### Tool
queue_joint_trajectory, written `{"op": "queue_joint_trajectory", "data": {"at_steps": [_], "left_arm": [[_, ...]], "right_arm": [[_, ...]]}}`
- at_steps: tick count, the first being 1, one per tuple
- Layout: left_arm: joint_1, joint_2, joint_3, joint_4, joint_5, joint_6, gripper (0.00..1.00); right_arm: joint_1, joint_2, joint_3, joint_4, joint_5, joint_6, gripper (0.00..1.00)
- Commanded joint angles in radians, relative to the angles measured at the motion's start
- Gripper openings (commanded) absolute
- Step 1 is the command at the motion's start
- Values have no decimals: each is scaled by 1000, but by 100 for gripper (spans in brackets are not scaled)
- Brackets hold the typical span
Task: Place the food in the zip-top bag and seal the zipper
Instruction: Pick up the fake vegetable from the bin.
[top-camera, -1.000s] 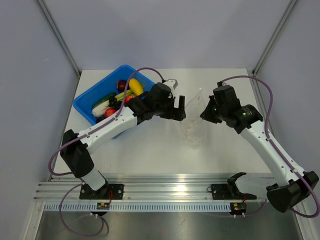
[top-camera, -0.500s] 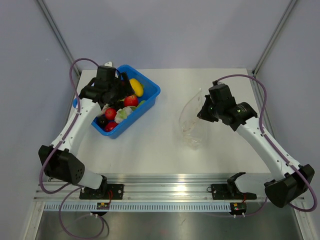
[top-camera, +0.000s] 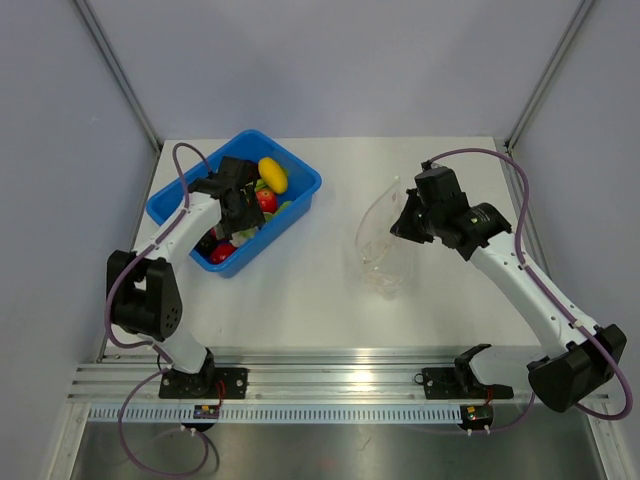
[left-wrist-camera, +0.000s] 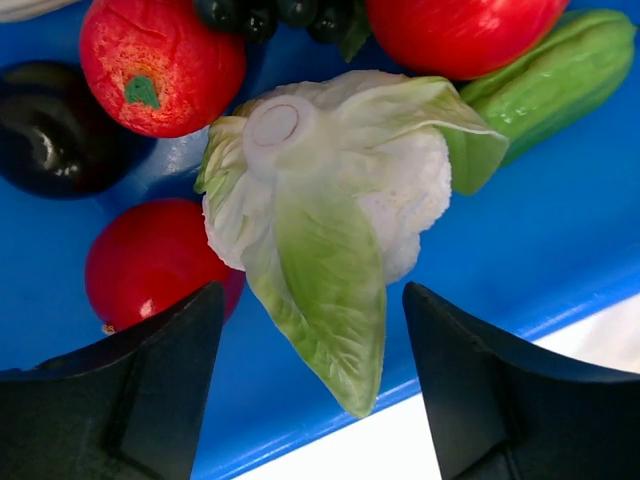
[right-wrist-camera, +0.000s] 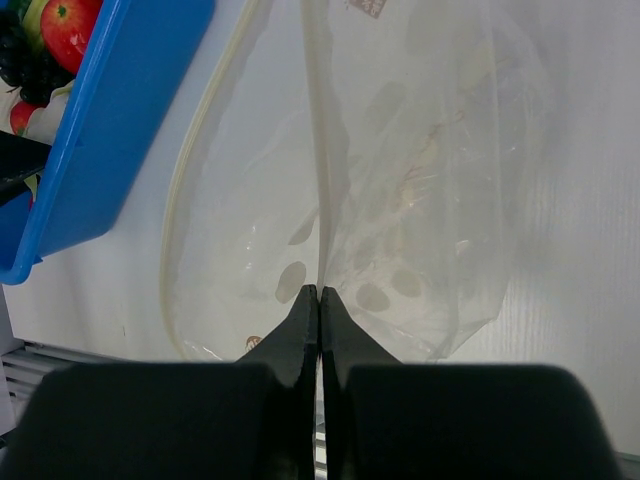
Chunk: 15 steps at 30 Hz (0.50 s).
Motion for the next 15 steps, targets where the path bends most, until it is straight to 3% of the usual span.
{"op": "queue_joint_trajectory", "data": {"at_steps": [1,7,8,9,10,12,14,15], "left_arm": [[-3,19,-9,30,-37,-2,72],[-3,50,19,67,-52,15,70],[-3,52,25,73,-49,20,65],[-3,52,28,79,-46,21,60],[-3,50,32,79,-43,27,43],[-3,26,46,78,-49,33,26],[-3,-2,52,75,-58,47,3],[-3,-37,57,70,-72,52,0]], "right_arm": [[15,6,14,32,-10,3,0],[19,8,11,38,-22,8,0],[22,11,11,40,-23,9,0],[22,9,11,42,-24,9,0],[24,11,11,40,-26,9,0],[27,8,10,39,-29,11,0],[27,4,8,35,-26,12,0],[29,4,8,35,-24,12,0]]}}
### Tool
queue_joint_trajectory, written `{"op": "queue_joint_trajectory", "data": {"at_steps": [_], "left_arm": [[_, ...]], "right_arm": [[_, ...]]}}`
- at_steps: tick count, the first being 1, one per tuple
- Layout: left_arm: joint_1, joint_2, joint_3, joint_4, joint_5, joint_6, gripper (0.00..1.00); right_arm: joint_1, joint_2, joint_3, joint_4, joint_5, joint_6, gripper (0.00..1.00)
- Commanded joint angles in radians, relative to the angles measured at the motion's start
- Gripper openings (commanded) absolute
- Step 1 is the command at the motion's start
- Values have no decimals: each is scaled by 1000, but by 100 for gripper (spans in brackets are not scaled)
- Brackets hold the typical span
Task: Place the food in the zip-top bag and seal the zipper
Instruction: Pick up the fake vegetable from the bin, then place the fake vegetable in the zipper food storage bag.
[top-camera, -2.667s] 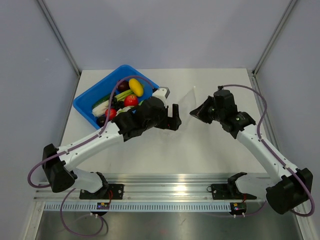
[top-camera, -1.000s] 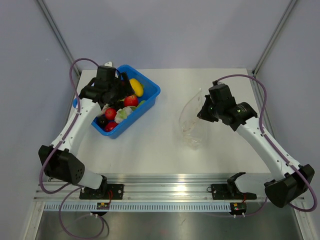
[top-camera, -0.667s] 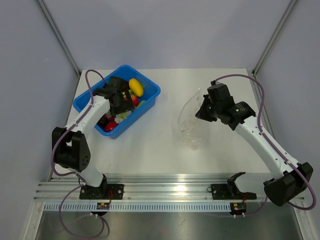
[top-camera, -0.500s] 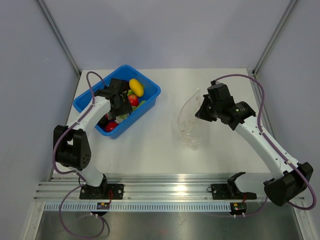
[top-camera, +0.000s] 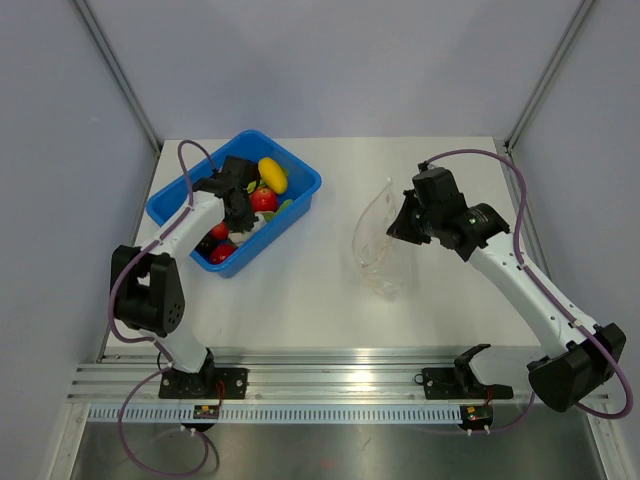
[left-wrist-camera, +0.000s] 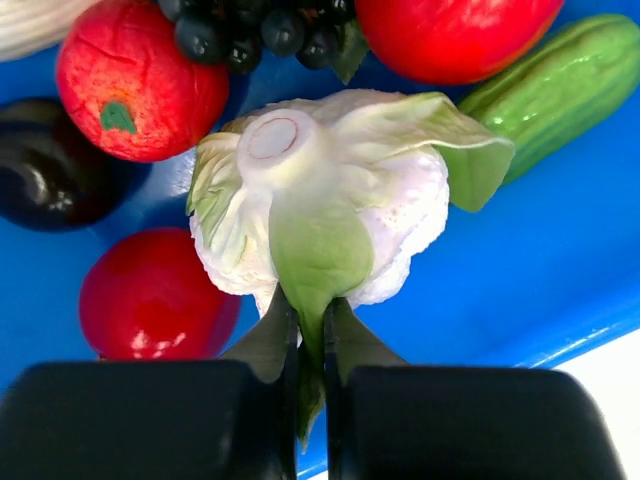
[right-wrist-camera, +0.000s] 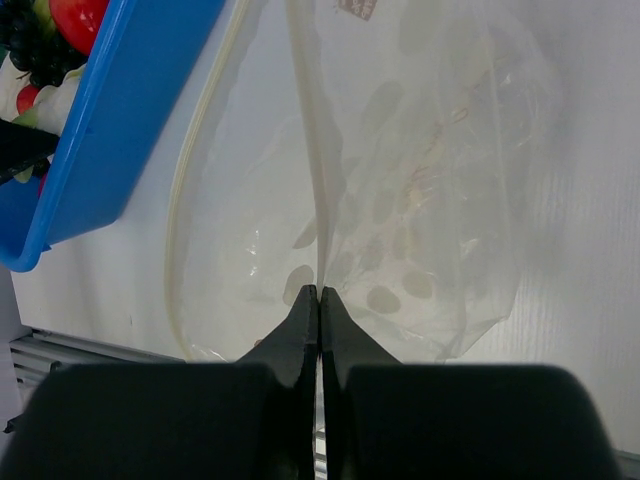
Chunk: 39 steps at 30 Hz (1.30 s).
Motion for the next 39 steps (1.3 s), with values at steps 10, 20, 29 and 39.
{"op": "queue_joint_trajectory", "data": {"at_steps": [10,20,29,39], "left_arm": [[3,-258,136,-34,-79,109,0],[3,-353,179,-2,107,172,0],[-23,-439,224,-20,467,154,0],[-34,-509,40,303,923,-244,0]], "right_arm": [[27,28,14,58,-15,18,0],[90,126,91,119,-22,39,0],[110,282,204,180,-82,42,0],[121,302,217,197,-90,68,0]]}}
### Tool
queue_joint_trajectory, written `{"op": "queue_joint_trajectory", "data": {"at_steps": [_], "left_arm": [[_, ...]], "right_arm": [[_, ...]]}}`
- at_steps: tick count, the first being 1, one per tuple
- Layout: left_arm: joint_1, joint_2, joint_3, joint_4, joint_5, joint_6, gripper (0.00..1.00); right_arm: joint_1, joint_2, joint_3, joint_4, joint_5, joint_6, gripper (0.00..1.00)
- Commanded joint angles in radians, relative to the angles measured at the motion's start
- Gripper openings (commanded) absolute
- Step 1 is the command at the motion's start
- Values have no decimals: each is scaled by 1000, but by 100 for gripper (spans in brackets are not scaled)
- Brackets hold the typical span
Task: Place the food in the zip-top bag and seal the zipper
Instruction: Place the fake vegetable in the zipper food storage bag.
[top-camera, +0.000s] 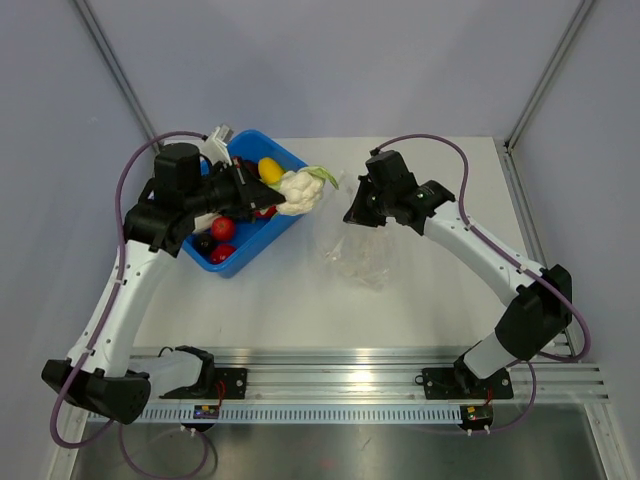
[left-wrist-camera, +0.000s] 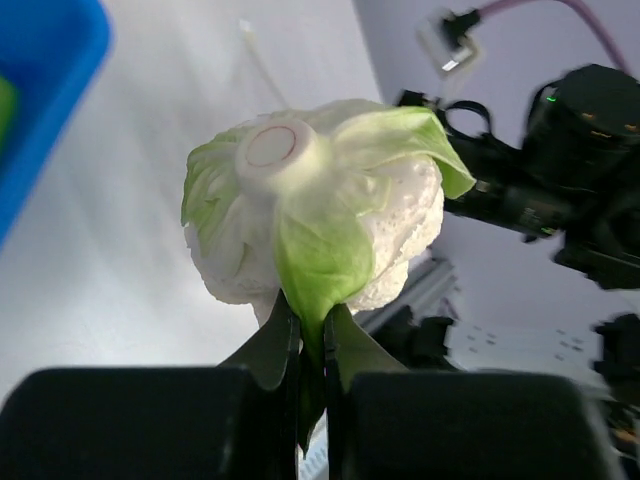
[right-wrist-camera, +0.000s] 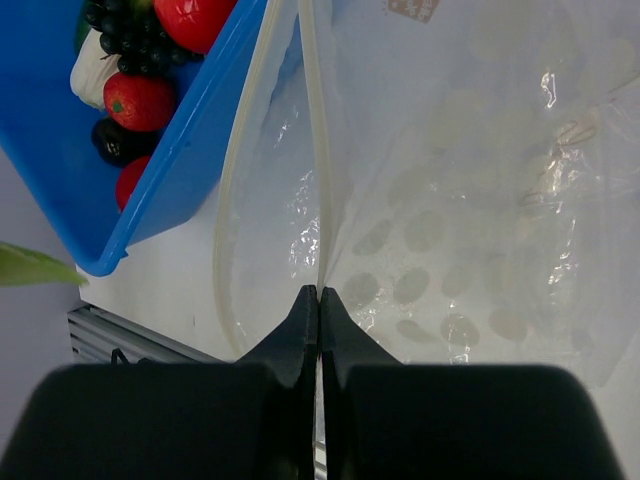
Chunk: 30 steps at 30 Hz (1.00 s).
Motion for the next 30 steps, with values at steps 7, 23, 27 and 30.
{"op": "queue_joint_trajectory", "data": {"at_steps": [7,23,27,30], "left_arm": [[-35,-44,-299,599,218,-490,0],[-61,-20,-506,654,108,-639,0],[-61,2,-517,619,89,-630,0],[-67,42,-462,522,77,-573,0]], "right_arm": [[21,-25,34,43,-3,24,0],[21,-93,-19,111,-23,48,0],[21,-112,-35,131,-26,50,0],[21,-103,-39,144,-47,57,0]]}}
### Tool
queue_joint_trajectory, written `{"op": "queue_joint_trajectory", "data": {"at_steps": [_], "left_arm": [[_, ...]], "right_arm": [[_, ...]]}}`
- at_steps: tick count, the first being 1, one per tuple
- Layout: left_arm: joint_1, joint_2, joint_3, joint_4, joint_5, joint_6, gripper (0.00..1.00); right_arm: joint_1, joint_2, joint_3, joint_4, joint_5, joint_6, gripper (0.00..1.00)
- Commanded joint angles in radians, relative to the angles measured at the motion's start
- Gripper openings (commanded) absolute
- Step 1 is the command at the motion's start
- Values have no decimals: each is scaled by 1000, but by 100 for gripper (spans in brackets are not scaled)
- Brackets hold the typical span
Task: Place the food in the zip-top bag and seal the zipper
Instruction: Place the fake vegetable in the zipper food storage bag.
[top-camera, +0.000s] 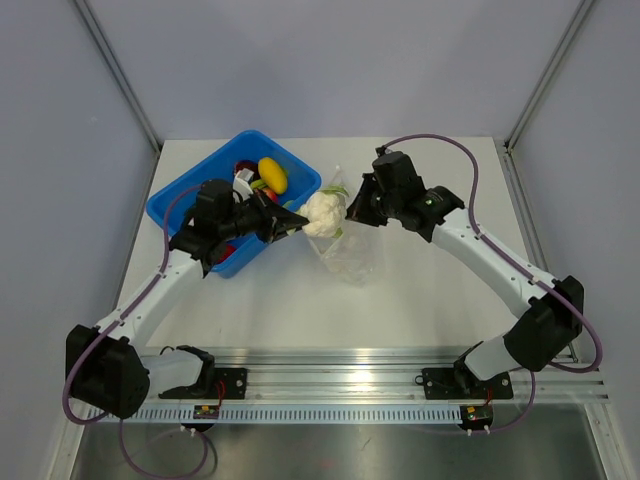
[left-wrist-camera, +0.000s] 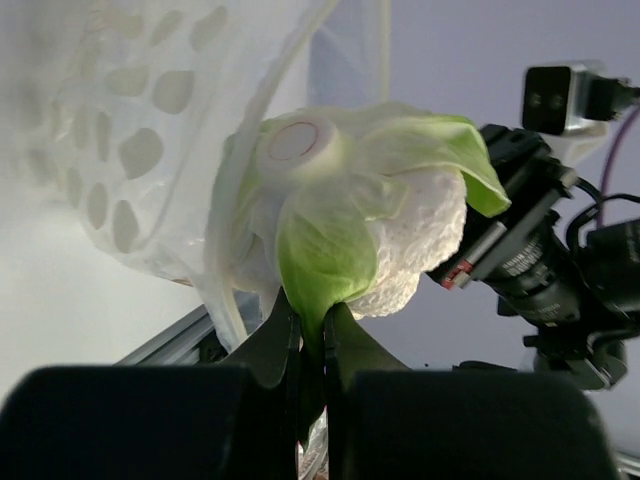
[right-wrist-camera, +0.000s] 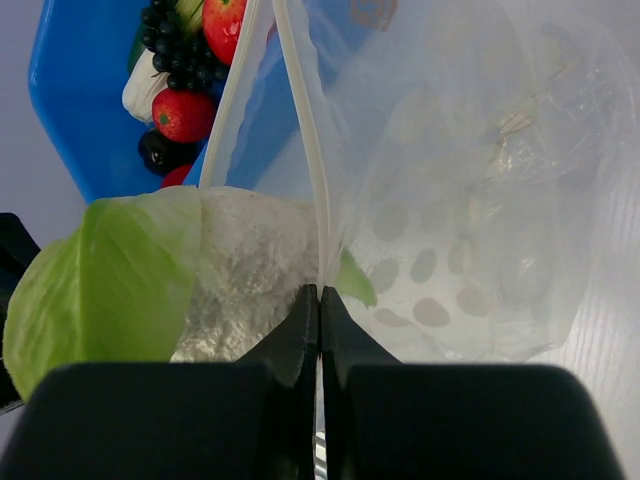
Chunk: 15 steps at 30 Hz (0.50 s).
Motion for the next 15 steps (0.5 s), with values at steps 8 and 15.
{"op": "queue_joint_trajectory", "data": {"at_steps": [8,15], "left_arm": [[-31,96,100,-191,-74,115,0],[-45,159,155,-305,-146,190,0]], "right_arm": [[25,0,11,131,-96,29,0],[37,2,30,137,-99,25,0]]}}
